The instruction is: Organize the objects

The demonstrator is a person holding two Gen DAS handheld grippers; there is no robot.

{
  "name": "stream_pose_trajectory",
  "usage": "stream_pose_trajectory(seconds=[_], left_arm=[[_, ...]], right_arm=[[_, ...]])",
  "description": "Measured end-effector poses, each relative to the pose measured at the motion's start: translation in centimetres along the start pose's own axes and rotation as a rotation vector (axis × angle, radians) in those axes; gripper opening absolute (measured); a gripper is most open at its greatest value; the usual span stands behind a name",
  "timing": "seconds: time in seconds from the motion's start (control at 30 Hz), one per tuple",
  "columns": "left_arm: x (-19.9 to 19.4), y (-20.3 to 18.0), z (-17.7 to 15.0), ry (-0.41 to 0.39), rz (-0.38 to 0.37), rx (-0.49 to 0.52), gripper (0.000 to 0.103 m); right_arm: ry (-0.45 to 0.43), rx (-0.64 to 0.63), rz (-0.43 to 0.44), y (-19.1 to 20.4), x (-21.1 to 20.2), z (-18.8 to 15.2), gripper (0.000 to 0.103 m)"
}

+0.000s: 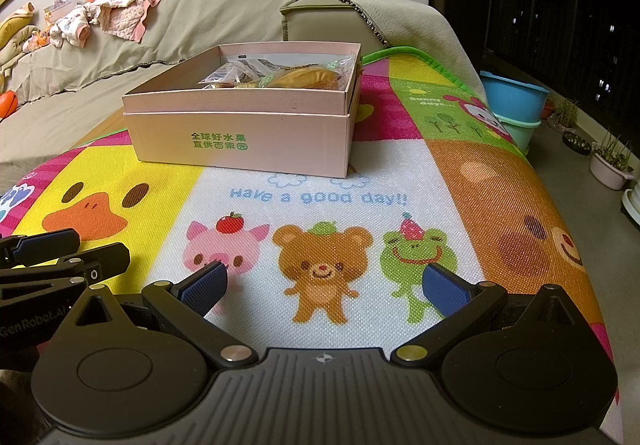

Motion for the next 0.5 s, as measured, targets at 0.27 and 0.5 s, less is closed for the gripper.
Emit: stream_pose_trajectory(seconds=[0.27, 0.5], left_arm=[[-0.07, -0.05, -0.01, 0.000, 0.000, 0.000, 0.059], [-0.08, -0.04, 0.00, 0.001, -0.002, -0.003, 0.059]], right_arm=[[0.000, 0.000, 0.000, -0.01, -0.01, 0.00, 0.103], [0.000, 0.000, 0.000, -0.01, -0.01, 0.00, 0.103]])
Point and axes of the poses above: each gripper's, at about its wrist camera, not at the fingertips, and x roughly the way its jaws point, y to its left, z to its top, the point moved 5 cm from there along x, roughly the way its jaws point, and after that the axes turned 8 degrees about z, right-handed, at the moved point
